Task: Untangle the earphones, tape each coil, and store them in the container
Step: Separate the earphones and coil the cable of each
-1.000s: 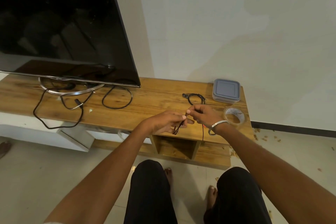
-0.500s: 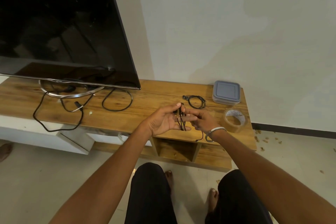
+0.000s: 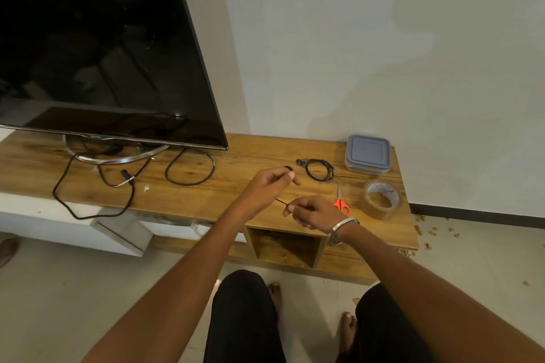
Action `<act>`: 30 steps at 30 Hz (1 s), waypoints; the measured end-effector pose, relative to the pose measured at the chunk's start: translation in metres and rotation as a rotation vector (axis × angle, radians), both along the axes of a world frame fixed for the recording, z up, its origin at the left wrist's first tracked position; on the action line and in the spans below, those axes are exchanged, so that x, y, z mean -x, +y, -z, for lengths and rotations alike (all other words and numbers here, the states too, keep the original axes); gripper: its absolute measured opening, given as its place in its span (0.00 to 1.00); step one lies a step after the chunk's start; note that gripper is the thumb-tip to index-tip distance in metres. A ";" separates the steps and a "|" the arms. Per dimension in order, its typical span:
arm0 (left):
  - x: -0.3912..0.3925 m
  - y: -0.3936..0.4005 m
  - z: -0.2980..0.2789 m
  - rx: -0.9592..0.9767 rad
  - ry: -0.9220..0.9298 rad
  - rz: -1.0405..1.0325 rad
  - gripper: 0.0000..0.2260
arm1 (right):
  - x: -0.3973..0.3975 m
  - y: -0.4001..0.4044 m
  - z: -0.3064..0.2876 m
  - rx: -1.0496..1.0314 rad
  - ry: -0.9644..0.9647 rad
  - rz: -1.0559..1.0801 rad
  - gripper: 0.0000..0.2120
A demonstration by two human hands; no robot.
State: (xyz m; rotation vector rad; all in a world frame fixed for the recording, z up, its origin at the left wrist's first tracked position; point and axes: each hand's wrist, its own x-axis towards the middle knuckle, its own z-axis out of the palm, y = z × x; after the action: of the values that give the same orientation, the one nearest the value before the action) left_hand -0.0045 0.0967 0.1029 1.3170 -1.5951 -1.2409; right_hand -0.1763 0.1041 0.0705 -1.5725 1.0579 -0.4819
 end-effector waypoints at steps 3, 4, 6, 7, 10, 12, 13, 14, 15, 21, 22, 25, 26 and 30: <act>-0.006 -0.001 0.014 0.047 -0.192 0.026 0.10 | 0.000 -0.005 -0.006 -0.008 -0.021 0.001 0.11; -0.006 -0.001 0.016 0.046 -0.216 0.028 0.10 | 0.000 -0.006 -0.008 -0.010 -0.024 -0.003 0.11; -0.006 -0.001 0.017 0.042 -0.238 0.036 0.10 | 0.002 -0.006 -0.012 -0.009 -0.026 -0.020 0.11; -0.007 -0.001 0.016 0.042 -0.254 0.039 0.10 | 0.003 -0.005 -0.013 -0.006 -0.032 -0.022 0.11; -0.011 -0.001 0.017 0.045 -0.331 0.059 0.11 | 0.010 -0.006 -0.014 0.005 -0.043 0.014 0.11; -0.016 0.000 0.020 0.030 -0.384 0.075 0.11 | 0.014 -0.009 -0.014 0.011 -0.044 0.027 0.10; -0.017 0.000 0.022 0.023 -0.405 0.086 0.11 | 0.015 -0.010 -0.013 0.015 -0.043 0.029 0.10; -0.018 0.001 0.023 0.015 -0.419 0.104 0.11 | 0.016 -0.012 -0.013 0.023 -0.037 0.030 0.10; -0.018 0.001 0.024 -0.005 -0.426 0.123 0.12 | 0.017 -0.013 -0.013 0.036 -0.026 0.030 0.09; -0.017 0.007 0.017 -0.220 -0.347 0.208 0.15 | 0.017 -0.019 -0.019 0.140 0.035 0.036 0.08; -0.017 0.007 0.016 -0.248 -0.321 0.240 0.15 | 0.017 -0.019 -0.020 0.151 0.050 0.041 0.08; -0.011 0.008 0.012 -0.336 -0.263 0.298 0.14 | 0.018 -0.020 -0.018 0.169 0.067 0.054 0.07; -0.009 0.008 0.011 -0.376 -0.226 0.306 0.14 | 0.019 -0.020 -0.017 0.172 0.066 0.055 0.07; -0.006 0.010 0.007 -0.557 0.043 0.324 0.15 | 0.021 -0.021 -0.015 0.167 0.031 0.048 0.06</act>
State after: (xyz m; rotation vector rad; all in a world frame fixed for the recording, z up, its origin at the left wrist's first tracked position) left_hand 0.0016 0.1069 0.0957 1.3692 -1.5293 -2.0059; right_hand -0.1969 0.0833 0.0851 -1.7088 1.1042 -0.5928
